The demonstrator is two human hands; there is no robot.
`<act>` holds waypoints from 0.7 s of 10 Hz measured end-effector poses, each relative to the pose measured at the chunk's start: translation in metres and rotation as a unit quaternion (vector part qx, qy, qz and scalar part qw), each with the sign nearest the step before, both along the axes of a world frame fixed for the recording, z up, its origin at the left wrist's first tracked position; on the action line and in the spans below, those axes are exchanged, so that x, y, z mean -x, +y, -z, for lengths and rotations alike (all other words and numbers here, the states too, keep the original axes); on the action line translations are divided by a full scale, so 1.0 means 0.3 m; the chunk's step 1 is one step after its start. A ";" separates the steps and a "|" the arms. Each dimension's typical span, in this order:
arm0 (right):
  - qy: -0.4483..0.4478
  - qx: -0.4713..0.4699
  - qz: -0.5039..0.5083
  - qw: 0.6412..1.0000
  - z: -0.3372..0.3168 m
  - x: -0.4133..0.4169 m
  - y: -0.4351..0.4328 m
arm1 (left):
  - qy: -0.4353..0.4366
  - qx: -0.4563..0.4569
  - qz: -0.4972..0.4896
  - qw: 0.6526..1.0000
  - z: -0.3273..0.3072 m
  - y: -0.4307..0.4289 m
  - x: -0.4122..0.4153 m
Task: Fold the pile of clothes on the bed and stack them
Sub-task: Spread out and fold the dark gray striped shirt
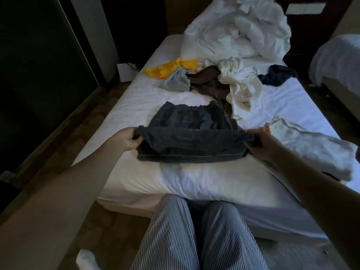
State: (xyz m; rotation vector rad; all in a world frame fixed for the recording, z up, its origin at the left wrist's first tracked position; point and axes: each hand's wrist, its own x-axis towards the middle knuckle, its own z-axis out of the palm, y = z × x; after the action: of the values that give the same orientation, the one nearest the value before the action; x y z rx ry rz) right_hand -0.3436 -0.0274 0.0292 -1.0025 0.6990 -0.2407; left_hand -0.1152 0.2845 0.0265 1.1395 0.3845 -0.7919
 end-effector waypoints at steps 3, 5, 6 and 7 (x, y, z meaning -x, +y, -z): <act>-0.004 0.059 0.017 0.998 0.011 -0.375 -0.170 | 0.083 0.074 -0.125 0.986 0.008 -0.260 -0.371; -0.036 0.022 0.071 0.997 0.034 -0.685 -0.323 | 0.001 0.128 -0.211 0.969 -0.031 -0.456 -0.521; 0.033 0.137 0.045 0.989 0.115 -0.742 -0.362 | -0.088 -0.049 -0.084 0.991 0.072 -0.491 -0.534; 0.176 0.362 0.034 0.915 0.301 -0.697 -0.320 | -0.176 -0.300 0.081 0.934 0.273 -0.452 -0.530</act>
State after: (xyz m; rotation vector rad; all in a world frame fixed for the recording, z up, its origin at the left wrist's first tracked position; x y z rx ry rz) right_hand -0.1346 -0.1234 -0.0612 -1.7622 1.0053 -0.4009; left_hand 0.0438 0.1490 -0.0555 1.8750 0.2346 -0.6042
